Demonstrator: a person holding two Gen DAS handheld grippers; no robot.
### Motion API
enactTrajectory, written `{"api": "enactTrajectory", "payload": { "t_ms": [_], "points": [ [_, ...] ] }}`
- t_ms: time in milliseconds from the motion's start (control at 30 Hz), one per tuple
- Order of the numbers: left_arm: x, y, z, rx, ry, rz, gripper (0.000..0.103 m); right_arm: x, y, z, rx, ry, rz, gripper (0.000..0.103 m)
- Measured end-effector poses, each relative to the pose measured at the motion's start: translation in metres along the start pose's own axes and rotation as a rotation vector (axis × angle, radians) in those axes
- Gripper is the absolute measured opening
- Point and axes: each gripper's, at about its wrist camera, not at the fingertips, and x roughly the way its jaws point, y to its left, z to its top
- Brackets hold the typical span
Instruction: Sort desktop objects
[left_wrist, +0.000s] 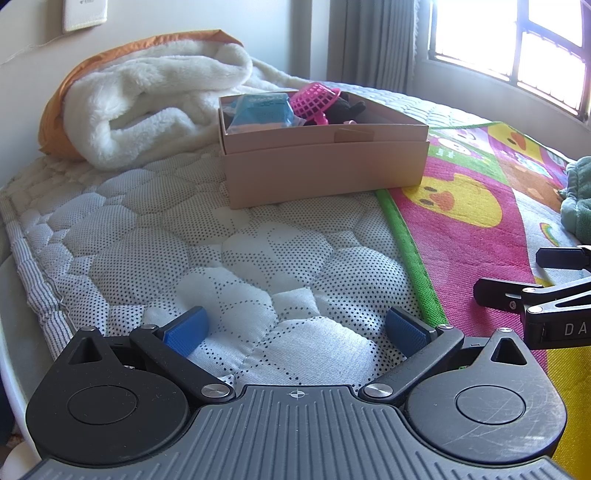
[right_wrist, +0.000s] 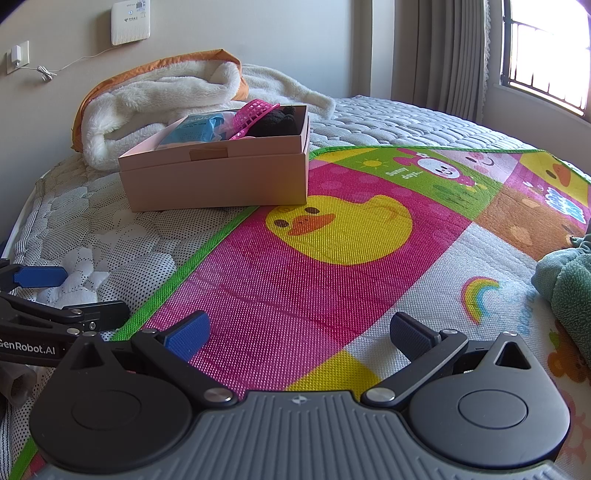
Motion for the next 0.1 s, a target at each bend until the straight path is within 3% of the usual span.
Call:
{"api": "enactTrajectory", "payload": {
  "t_ms": [100],
  "points": [
    [0.001, 0.0002, 0.0012, 0.007, 0.004, 0.004, 0.103, 0.0001, -0.0002, 0.0002, 0.0, 0.0, 0.0, 0.103]
  ]
}}
